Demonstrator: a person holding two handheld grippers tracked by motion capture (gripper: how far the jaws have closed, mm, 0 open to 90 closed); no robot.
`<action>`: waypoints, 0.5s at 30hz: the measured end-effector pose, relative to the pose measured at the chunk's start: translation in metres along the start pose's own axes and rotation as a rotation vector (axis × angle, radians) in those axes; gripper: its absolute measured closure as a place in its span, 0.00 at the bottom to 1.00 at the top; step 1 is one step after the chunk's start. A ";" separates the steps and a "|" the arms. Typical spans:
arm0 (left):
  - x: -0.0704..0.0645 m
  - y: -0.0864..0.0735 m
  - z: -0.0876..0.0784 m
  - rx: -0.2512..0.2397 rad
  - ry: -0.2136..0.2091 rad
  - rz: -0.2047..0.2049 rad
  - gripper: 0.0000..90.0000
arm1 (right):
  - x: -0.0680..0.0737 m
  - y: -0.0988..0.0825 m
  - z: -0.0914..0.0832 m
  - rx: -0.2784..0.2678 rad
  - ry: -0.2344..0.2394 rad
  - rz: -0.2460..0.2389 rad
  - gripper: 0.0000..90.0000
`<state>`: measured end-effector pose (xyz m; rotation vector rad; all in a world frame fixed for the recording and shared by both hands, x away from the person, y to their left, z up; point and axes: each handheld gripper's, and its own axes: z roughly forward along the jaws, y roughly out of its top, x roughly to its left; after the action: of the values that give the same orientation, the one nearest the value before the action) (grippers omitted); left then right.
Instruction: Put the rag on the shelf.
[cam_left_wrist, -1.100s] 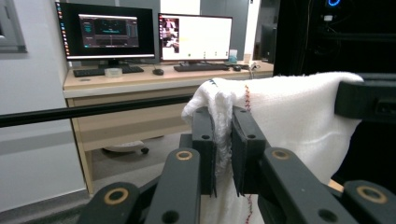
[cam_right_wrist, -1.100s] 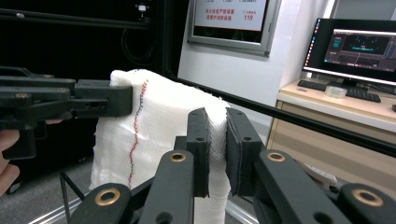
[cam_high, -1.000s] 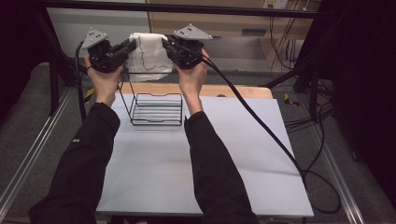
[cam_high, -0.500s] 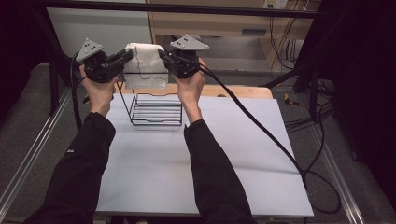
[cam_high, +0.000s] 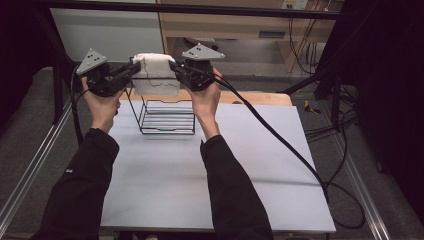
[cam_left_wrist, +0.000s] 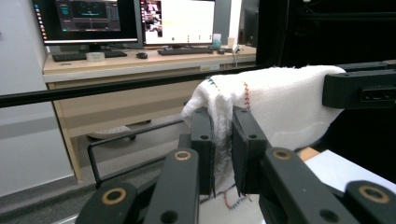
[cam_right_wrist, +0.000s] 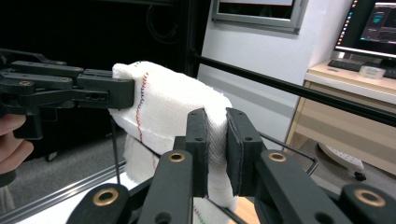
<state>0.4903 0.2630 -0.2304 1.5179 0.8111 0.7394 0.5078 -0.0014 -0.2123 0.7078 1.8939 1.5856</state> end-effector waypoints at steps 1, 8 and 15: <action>-0.001 -0.001 -0.001 0.001 -0.001 -0.002 0.89 | 0.001 0.000 -0.001 0.003 0.002 -0.001 0.89; -0.005 -0.003 -0.008 0.044 0.020 0.013 0.87 | 0.007 -0.004 -0.005 0.028 0.019 -0.031 0.89; -0.005 -0.004 -0.011 0.079 0.033 0.004 0.86 | 0.013 -0.007 -0.005 0.036 0.027 -0.039 0.89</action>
<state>0.4777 0.2649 -0.2330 1.5815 0.8709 0.7448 0.4951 0.0031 -0.2194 0.6632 1.9481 1.5478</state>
